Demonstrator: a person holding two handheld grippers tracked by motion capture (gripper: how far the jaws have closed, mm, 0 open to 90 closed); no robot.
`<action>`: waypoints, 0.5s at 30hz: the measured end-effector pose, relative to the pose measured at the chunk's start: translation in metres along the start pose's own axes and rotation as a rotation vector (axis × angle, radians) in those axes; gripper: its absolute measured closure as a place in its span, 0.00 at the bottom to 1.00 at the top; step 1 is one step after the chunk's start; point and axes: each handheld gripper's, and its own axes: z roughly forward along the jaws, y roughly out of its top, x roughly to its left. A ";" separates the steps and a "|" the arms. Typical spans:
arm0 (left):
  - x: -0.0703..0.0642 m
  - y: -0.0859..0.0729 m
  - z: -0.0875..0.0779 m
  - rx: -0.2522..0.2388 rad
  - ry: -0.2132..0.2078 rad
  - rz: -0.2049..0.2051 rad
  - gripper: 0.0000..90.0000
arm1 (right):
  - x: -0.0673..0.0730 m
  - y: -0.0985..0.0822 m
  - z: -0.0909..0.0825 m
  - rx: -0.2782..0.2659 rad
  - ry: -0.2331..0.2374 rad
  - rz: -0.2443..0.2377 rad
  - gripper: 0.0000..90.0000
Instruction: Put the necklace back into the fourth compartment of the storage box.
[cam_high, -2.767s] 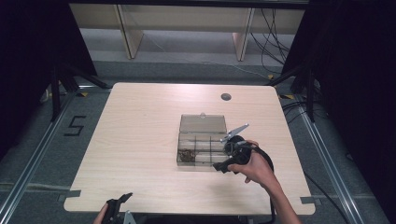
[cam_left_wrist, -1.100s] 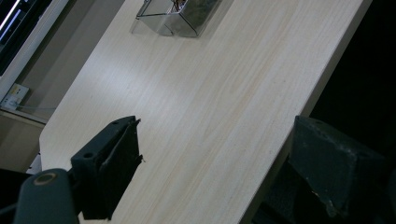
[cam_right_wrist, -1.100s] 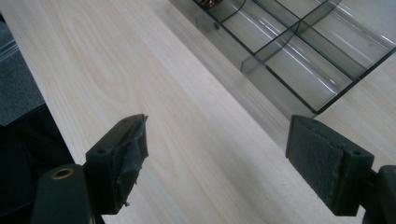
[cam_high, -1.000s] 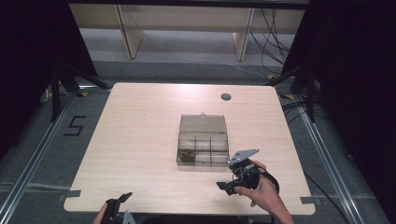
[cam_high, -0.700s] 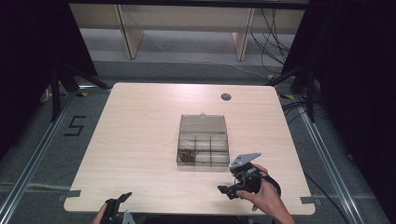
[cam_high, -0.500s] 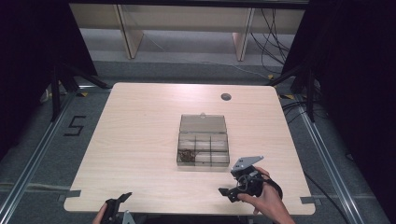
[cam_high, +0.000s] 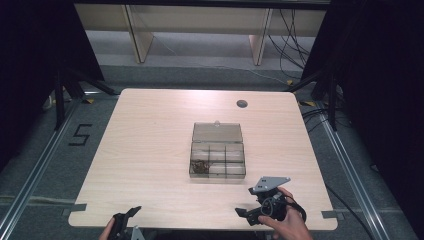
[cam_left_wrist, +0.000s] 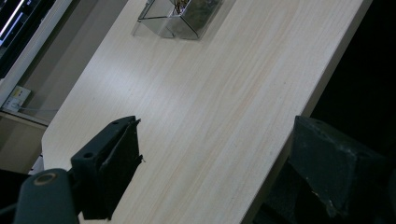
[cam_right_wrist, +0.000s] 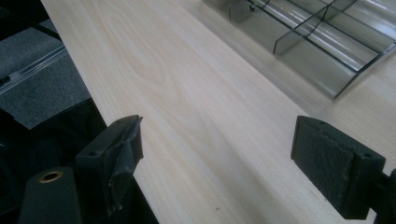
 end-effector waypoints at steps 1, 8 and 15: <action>0.000 0.000 0.000 0.000 0.000 0.000 0.17 | -0.001 -0.001 -0.001 0.014 -0.001 -0.013 0.19; -0.001 0.000 0.000 0.003 -0.001 0.001 0.17 | 0.000 -0.011 -0.003 -0.002 -0.004 -0.010 0.19; 0.000 0.000 0.000 0.005 0.002 0.014 0.17 | -0.001 -0.019 -0.005 -0.011 -0.009 -0.009 0.19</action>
